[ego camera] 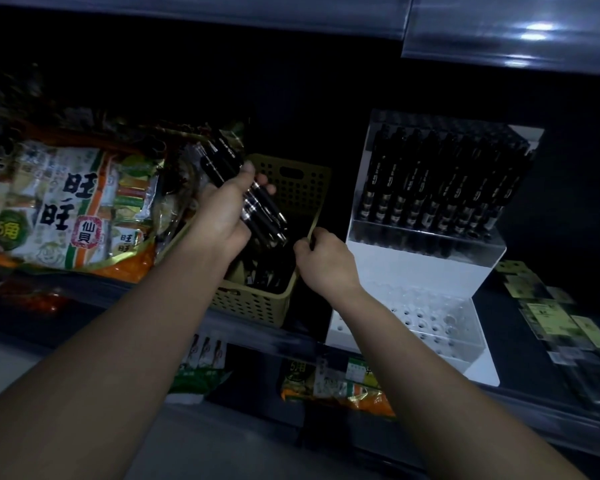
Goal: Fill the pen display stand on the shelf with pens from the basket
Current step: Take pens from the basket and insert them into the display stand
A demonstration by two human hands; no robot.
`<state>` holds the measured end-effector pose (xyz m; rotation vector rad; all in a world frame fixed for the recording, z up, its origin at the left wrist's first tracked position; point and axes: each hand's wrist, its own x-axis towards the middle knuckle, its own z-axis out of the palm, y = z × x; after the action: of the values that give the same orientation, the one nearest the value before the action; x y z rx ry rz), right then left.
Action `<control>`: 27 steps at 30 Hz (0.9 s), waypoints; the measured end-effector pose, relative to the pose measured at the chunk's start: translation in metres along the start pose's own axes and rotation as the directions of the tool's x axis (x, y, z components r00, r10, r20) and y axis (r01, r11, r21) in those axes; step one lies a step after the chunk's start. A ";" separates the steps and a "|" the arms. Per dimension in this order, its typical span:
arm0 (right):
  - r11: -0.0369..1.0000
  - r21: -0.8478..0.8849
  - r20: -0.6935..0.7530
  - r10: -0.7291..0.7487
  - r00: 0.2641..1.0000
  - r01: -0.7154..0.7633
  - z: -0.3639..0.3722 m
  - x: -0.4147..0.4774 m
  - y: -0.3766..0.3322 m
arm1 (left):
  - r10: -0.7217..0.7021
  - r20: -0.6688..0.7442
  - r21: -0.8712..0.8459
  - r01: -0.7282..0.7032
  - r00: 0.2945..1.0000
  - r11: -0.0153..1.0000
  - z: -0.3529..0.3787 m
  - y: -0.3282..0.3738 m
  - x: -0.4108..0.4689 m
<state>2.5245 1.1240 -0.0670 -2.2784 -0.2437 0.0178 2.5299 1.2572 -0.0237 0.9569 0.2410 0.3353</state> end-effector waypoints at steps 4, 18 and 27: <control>0.999 0.014 0.005 0.032 0.999 -0.032 0.001 0.002 -0.001 | -0.112 0.085 -0.183 0.126 0.990 0.975 0.003 0.007 -0.007; 0.914 0.389 0.115 0.075 0.991 -0.115 -0.013 -0.028 0.013 | -0.138 0.364 -0.235 0.234 0.921 0.943 0.018 0.002 -0.057; 0.725 0.677 0.190 -0.011 0.982 -0.123 -0.060 -0.076 0.017 | -0.158 0.429 -0.307 0.308 0.889 0.900 0.035 -0.010 -0.089</control>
<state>2.4580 1.0549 -0.0451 -1.5273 -0.2150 0.3037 2.4616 1.1908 -0.0080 0.5933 -0.0785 -0.0483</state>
